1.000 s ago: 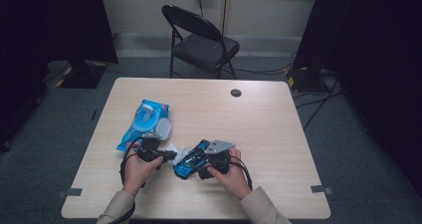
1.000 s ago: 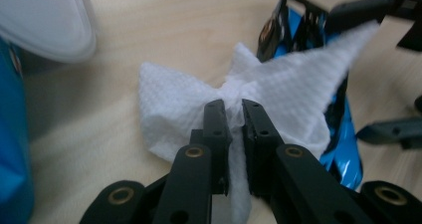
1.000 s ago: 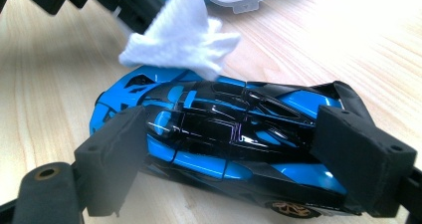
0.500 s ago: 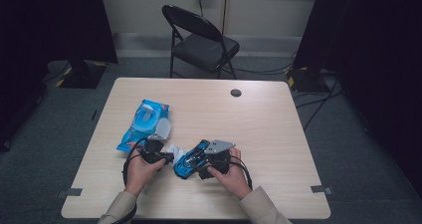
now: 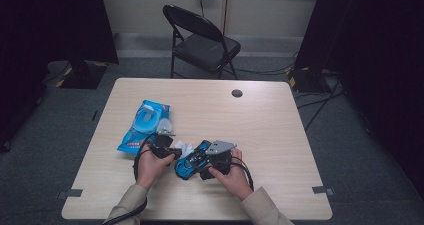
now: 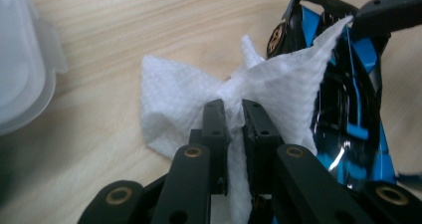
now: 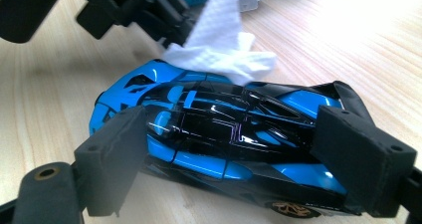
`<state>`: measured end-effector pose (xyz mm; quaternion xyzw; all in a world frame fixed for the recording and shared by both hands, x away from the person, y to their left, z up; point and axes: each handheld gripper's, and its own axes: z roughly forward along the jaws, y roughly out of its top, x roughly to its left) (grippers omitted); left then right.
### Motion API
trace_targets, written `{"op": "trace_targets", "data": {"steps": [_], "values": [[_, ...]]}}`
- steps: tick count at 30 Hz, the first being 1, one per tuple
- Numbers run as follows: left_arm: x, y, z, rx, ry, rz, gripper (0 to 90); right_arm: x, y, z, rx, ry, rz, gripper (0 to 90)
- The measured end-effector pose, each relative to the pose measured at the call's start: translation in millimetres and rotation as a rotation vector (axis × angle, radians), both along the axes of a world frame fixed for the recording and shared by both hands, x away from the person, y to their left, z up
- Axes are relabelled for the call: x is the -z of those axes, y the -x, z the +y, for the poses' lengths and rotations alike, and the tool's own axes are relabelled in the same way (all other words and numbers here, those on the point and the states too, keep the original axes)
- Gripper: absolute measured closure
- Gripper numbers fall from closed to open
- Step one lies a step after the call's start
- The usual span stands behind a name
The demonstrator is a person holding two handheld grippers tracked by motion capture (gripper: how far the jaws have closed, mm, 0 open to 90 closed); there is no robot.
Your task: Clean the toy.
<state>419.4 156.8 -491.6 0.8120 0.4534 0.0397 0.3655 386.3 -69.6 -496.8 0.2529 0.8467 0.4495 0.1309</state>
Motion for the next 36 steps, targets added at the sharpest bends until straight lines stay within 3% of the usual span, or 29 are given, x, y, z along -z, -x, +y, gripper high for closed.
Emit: {"op": "trace_targets", "data": {"steps": [5,12,19,22,36], "values": [[1.3,-10.1,-11.5,0.001,0.02,0.005,81.7,0.0,0.0,0.1,-0.001,0.0,0.0,13.6],[1.3,-22.3,-24.6,0.007,0.013,-0.003,81.8,0.1,-0.2,-0.3,-0.003,-0.003,0.001,13.6],[3.1,-34.7,-33.5,-0.004,0.053,0.016,81.7,0.2,-0.2,-0.7,-0.006,-0.003,0.0,13.6],[2.7,-39.4,-36.5,0.011,0.045,0.018,81.5,0.3,-0.1,-0.8,-0.007,-0.003,-0.001,13.6],[4.0,-50.7,-47.9,0.023,0.06,-0.03,80.2,-0.6,-0.6,-2.1,-0.018,-0.001,0.01,13.6]]}}
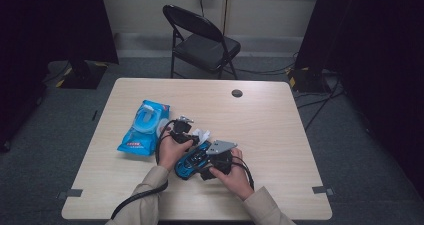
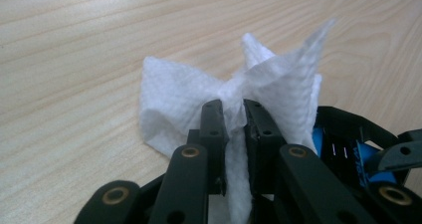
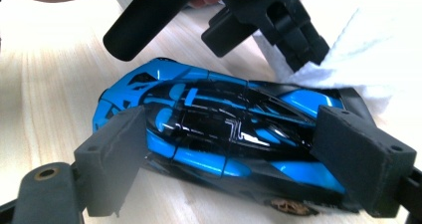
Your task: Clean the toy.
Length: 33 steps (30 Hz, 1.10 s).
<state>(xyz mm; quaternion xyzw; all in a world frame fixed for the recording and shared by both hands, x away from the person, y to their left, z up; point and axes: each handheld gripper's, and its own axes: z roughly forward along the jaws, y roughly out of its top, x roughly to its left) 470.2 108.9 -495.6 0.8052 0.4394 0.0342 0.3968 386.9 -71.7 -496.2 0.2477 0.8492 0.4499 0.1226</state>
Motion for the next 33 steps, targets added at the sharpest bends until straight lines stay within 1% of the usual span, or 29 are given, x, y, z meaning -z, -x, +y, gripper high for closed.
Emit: {"op": "trace_targets", "data": {"steps": [1,2,3,6,7,8,9,10,12,15,19,23,25,27,29,31,32,33], "values": [[-1.3,0.3,0.7,0.003,-0.001,-0.002,80.2,-0.4,0.4,-0.3,0.001,0.009,0.003,13.6],[-2.1,0.7,0.7,-0.004,0.005,0.0,80.3,-0.8,1.2,-1.1,-0.002,0.023,0.002,13.7],[-3.7,0.9,1.6,-0.008,0.009,-0.002,80.3,-0.9,1.2,-1.8,-0.006,0.027,0.002,13.7],[-11.2,1.3,6.5,-0.019,0.021,-0.011,80.4,-1.1,-0.1,-4.8,-0.008,-0.007,0.026,14.5],[-15.5,1.8,8.5,-0.023,0.021,-0.021,80.5,-1.6,-0.5,-5.4,-0.013,-0.008,0.031,14.9],[-19.6,2.1,10.8,-0.015,0.017,-0.028,80.5,-2.7,-0.9,-6.6,-0.019,-0.011,0.049,15.7],[-23.5,3.1,11.8,-0.021,0.029,-0.03,80.6,-3.6,-1.3,-7.7,-0.024,-0.015,0.064,15.9],[-26.5,3.5,13.2,-0.019,0.03,-0.038,80.7,-4.4,-1.2,-8.6,-0.028,-0.021,0.072,15.6],[-34.3,5.3,16.1,-0.015,0.033,-0.043,80.9,-6.5,-0.6,-10.6,-0.031,-0.028,0.071,15.6],[-45.5,11.2,19.3,-0.008,0.052,-0.05,81.2,-13.0,0.8,-16.3,-0.04,-0.039,0.074,15.7],[-56.0,19.5,19.6,0.015,0.06,-0.061,81.5,-22.6,2.9,-30.1,-0.019,-0.044,0.058,16.3],[-65.6,29.2,12.7,0.049,0.072,-0.072,81.5,-29.7,4.3,-48.7,0.019,-0.057,0.051,17.4],[-67.1,33.2,7.0,0.065,0.077,-0.082,81.5,-32.0,4.8,-58.5,0.044,-0.065,0.052,17.5],[-67.4,38.0,-2.3,0.086,0.077,-0.089,81.5,-34.1,5.6,-67.5,0.071,-0.069,0.043,17.5],[-66.6,40.9,-10.3,0.106,0.079,-0.088,81.5,-36.1,6.4,-76.2,0.081,-0.071,0.037,17.5],[-65.3,44.3,-20.9,0.135,0.065,-0.093,81.6,-37.4,7.6,-84.4,0.095,-0.075,0.034,18.1],[-64.3,45.8,-26.2,0.143,0.072,-0.092,81.6,-38.2,8.7,-89.4,0.105,-0.072,0.037,18.6],[-63.9,46.4,-29.5,0.157,0.065,-0.092,81.6,-38.4,9.5,-93.4,0.114,-0.067,0.033,18.6]]}}
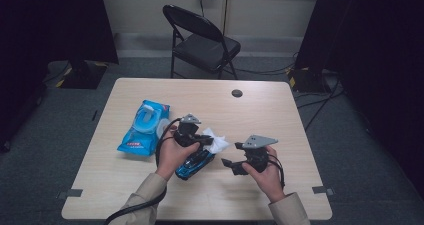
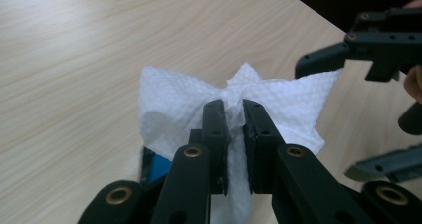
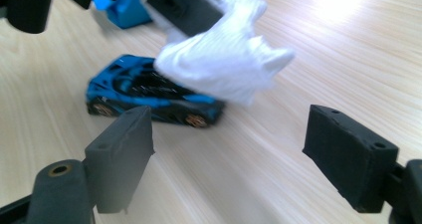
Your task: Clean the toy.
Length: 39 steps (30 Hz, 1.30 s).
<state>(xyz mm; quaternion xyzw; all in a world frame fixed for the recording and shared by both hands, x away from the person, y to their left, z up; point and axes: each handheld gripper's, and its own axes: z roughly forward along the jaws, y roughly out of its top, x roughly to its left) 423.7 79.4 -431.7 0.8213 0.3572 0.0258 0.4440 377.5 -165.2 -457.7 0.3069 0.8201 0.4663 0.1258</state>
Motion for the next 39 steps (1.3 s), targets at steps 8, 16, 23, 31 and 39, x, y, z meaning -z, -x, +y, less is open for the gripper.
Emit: {"op": "trace_targets", "data": {"steps": [8,16,23,31,39], "values": [[9.8,5.5,-37.1,0.087,-0.018,0.013,81.5,-1.7,5.0,-34.9,0.074,-0.012,0.001,22.1],[26.1,13.4,-67.2,0.162,-0.058,0.033,81.5,-1.1,14.4,-56.0,0.131,-0.016,0.003,26.4],[37.6,17.2,-80.6,0.2,-0.082,0.024,80.1,-0.8,20.1,-69.4,0.181,-0.022,-0.007,26.4],[39.2,19.9,-78.5,0.23,-0.056,-0.019,55.5,5.0,21.8,-71.9,0.187,-0.016,0.007,26.2],[27.2,21.8,-54.5,0.203,-0.08,-0.091,34.0,9.0,20.5,-59.6,0.16,0.001,0.014,28.8]]}}
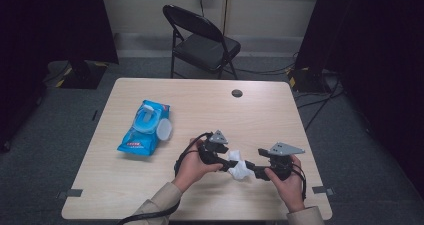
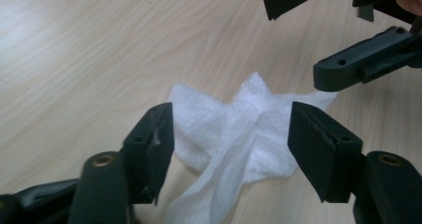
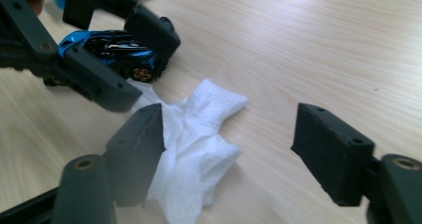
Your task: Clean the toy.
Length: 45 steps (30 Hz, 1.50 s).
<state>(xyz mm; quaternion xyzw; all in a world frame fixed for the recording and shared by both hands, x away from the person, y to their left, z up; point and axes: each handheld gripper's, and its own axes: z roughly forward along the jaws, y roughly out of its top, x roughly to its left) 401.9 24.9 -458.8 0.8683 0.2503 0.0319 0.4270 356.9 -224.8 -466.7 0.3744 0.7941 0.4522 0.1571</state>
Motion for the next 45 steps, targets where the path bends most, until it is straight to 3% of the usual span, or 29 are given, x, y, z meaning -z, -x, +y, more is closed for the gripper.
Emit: {"op": "trace_targets", "data": {"steps": [4,10,21,22,31,37,45], "values": [[-4.3,1.4,16.9,-0.027,-0.006,-0.023,28.8,0.9,-1.5,10.1,-0.034,0.001,0.008,41.2],[-3.1,3.2,43.9,-0.096,-0.025,-0.039,23.5,4.3,-5.3,24.2,-0.081,0.017,0.037,50.2],[5.6,3.4,76.2,-0.18,-0.078,-0.072,16.2,25.9,-15.5,37.7,-0.09,0.085,0.078,48.5],[6.3,2.0,77.1,-0.183,-0.088,-0.082,15.6,27.3,-16.0,38.8,-0.092,0.089,0.082,48.6],[32.3,-10.7,67.2,-0.201,-0.13,-0.032,15.9,33.3,-17.9,44.2,-0.108,0.113,0.093,51.7],[39.4,-11.7,61.3,-0.19,-0.134,-0.017,15.9,35.5,-18.2,45.2,-0.112,0.109,0.1,55.6],[41.8,-15.1,53.5,-0.19,-0.143,-0.029,16.6,35.1,-18.0,47.1,-0.114,0.114,0.102,59.5]]}}
